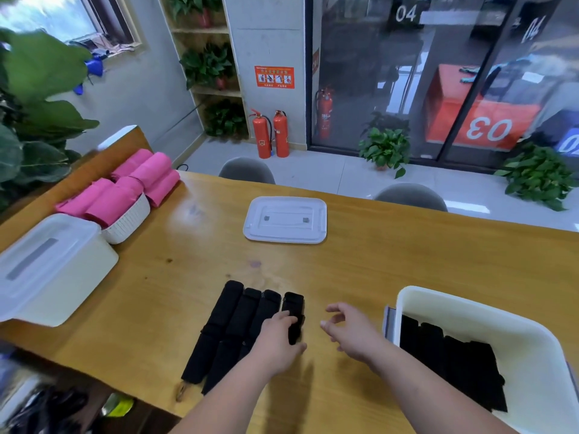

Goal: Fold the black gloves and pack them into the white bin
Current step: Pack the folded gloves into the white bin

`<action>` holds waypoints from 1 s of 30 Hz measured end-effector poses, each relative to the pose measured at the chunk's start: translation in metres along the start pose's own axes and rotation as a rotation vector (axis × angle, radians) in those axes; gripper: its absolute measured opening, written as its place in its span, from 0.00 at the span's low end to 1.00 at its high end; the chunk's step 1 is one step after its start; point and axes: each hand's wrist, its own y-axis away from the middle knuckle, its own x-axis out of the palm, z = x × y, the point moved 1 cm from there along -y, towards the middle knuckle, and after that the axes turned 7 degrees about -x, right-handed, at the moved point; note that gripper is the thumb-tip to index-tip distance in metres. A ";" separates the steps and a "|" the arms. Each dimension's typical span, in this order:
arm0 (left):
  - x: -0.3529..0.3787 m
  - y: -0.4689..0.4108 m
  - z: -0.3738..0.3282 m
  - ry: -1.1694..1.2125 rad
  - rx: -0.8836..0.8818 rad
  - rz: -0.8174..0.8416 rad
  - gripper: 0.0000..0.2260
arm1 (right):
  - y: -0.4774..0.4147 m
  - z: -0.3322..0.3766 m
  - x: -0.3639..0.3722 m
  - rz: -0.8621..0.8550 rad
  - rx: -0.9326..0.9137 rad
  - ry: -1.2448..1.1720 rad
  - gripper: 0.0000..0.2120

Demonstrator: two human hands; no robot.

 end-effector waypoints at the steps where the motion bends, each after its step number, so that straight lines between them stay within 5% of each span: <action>1: 0.002 0.001 -0.001 -0.002 0.011 0.001 0.32 | -0.002 -0.004 0.003 0.012 0.009 0.027 0.19; 10: 0.022 0.010 0.000 0.149 -0.031 -0.019 0.21 | -0.003 -0.025 0.026 0.145 0.054 0.247 0.21; 18: 0.018 -0.007 -0.001 0.254 -0.217 0.083 0.26 | -0.007 -0.032 0.041 0.310 0.005 0.324 0.29; 30: 0.016 0.000 -0.004 0.610 -0.333 0.097 0.15 | 0.008 -0.030 0.038 0.256 0.026 0.081 0.26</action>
